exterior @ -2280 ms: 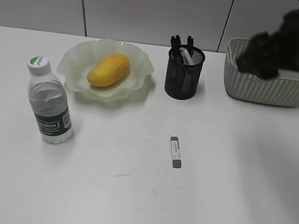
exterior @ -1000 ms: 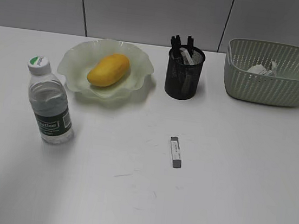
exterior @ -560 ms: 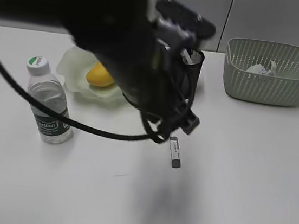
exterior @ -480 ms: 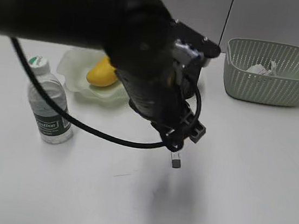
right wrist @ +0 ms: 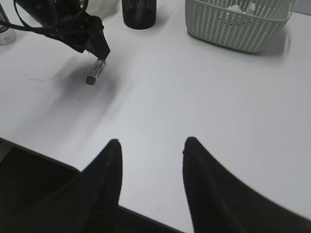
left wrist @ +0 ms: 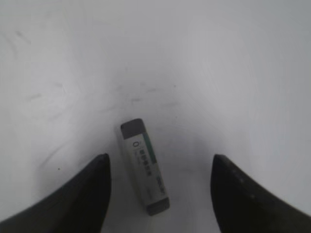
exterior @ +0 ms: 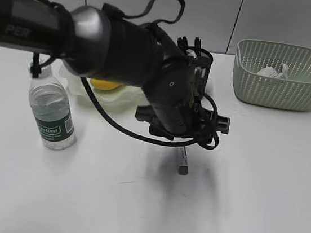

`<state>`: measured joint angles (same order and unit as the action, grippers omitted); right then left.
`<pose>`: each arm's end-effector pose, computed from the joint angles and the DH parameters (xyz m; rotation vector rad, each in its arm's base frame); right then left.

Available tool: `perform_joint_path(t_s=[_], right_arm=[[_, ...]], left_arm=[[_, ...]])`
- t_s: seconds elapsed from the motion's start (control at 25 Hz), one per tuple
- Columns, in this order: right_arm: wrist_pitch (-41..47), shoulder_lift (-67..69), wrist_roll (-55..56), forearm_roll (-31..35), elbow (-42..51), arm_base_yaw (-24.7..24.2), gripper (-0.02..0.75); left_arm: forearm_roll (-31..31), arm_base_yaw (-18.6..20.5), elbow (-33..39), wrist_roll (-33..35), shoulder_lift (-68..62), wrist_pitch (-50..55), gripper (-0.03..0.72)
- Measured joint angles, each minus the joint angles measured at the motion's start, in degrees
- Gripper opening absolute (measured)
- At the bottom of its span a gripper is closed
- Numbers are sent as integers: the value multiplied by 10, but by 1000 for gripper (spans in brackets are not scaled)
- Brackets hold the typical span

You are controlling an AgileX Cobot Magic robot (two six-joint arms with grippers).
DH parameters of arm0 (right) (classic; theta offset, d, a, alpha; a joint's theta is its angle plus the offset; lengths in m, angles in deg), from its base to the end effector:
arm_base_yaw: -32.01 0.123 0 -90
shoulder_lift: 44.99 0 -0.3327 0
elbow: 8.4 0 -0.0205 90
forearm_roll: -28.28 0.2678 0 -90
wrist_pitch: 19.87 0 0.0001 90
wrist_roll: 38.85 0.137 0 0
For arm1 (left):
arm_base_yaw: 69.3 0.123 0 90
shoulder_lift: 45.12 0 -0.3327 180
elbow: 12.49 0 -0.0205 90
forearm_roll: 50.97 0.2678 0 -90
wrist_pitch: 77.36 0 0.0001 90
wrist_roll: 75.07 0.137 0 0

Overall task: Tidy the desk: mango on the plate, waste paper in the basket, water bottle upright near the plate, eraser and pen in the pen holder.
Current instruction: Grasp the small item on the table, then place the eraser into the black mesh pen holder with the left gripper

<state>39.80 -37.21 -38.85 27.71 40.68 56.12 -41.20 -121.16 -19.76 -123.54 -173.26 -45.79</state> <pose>0.0059 0.0013 0.2703 -0.4264 1.9981 0.2522 0.3244 -0.3933 0.1443 0.2474 2.7010 -0.4013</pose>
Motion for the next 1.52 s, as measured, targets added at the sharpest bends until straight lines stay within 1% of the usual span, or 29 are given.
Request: perform_joint_path(t_s=[0.2,0.36,0.4,0.44,0.48,0.52,0.56,0.6,0.68,0.76,0.84,0.92,0.96,1.04,1.08,1.2,1.28,1.4,1.52], right_arm=[[0,0,0,0,0,0,339],[0,0,0,0,0,0,339],[0,0,0,0,0,0,339],[-1,0,0,0,0,0,339],[-1,0,0,0,0,0,339],[-1,0,0,0,0,0,339],[-1,0,0,0,0,0,339],[-1,0,0,0,0,0,339],[-1,0,0,0,0,0,339],[-1,0,0,0,0,0,339],[-1,0,0,0,0,0,339],[-1,0,0,0,0,0,339],[-1,0,0,0,0,0,339],[-1,0,0,0,0,0,339],[-1,0,0,0,0,0,339],[-1,0,0,0,0,0,339],[-1,0,0,0,0,0,339],[-1,0,0,0,0,0,339],[-1,0,0,0,0,0,339]], left_arm=[[0,-1,-1,-45,-46,-4,442],[4,-4,-16,-56,-64,-10,412],[4,-4,-18,-57,-66,-9,382],[5,-4,-18,-58,-66,-8,332],[8,-4,-18,-58,-67,-7,274],[12,-4,-18,-59,-68,-6,190],[15,-4,-18,-59,-68,-6,129],[18,-4,-18,-59,-68,-8,143],[28,-4,-20,-60,-68,-9,142],[65,-4,-27,-60,-67,-10,142],[133,-4,-36,-62,-56,-29,142],[228,4,-52,-66,-35,-64,142],[275,10,-62,-74,-23,-85,142],[343,29,-92,-86,-9,-129,142],[368,44,-106,-88,-8,-159,142],[399,92,-141,-90,-17,-260,142],[403,123,-161,-92,-33,-316,142],[406,148,-179,-93,-59,-337,142],[406,153,-179,-95,-80,-350,142]])
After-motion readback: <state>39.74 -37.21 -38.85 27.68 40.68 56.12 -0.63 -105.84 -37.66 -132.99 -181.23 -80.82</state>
